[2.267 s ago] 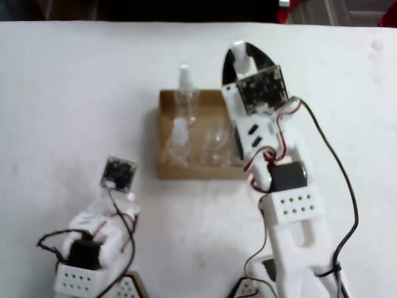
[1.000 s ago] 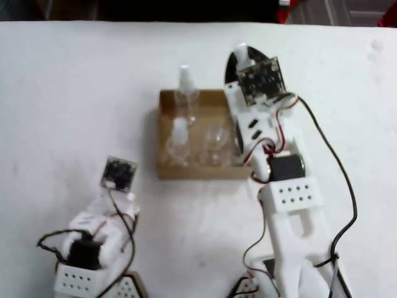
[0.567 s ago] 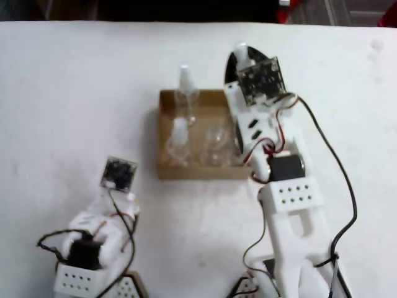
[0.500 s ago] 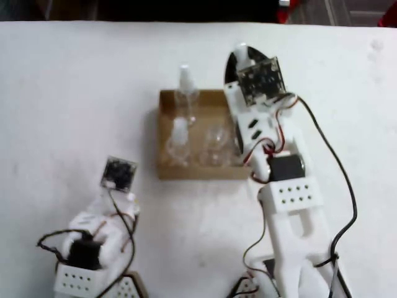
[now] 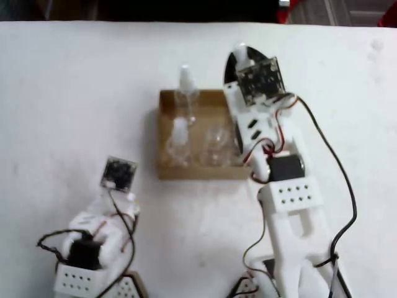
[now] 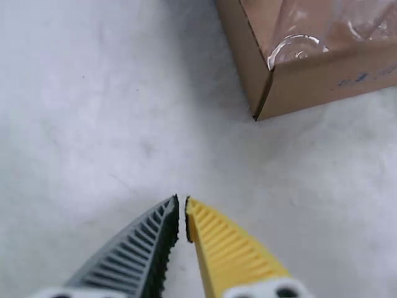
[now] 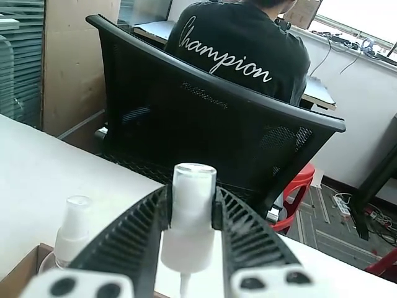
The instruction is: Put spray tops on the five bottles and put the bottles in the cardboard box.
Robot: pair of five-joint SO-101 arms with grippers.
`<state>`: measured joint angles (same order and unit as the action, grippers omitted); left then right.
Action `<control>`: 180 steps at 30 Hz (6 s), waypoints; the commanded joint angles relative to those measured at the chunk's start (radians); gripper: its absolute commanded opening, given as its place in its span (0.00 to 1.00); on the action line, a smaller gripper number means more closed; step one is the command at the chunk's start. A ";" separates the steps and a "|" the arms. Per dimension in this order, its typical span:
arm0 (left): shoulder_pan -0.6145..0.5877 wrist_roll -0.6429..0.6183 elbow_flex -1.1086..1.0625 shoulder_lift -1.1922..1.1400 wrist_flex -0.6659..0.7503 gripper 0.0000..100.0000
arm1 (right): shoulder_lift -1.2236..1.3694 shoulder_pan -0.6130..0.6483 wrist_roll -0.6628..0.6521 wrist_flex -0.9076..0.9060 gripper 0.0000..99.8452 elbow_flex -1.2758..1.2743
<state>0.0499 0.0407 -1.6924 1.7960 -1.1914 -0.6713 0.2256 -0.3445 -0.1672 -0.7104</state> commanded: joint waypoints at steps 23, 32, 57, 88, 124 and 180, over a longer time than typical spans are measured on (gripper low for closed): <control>-0.002 0.012 -0.002 0.007 -0.006 0.02 | -0.008 -0.002 0.183 0.076 0.02 -0.091; -0.002 0.012 -0.002 0.007 -0.006 0.02 | -0.001 -0.004 0.206 0.077 0.02 -0.173; -0.002 0.012 -0.002 0.007 -0.006 0.02 | 0.001 -0.038 0.207 0.541 0.02 -0.453; -0.002 0.012 -0.002 0.007 -0.006 0.02 | -0.010 0.010 0.204 0.446 0.15 -0.540; -0.002 0.012 -0.002 0.007 -0.006 0.02 | 0.206 -0.005 0.376 -0.232 0.14 0.061; -0.002 0.012 -0.002 0.007 -0.006 0.02 | 0.021 -0.036 0.253 0.048 0.02 -0.255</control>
<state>0.0499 0.0407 -1.6924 1.7960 -1.1914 -0.6237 0.1949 -0.0744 -0.1320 -0.9697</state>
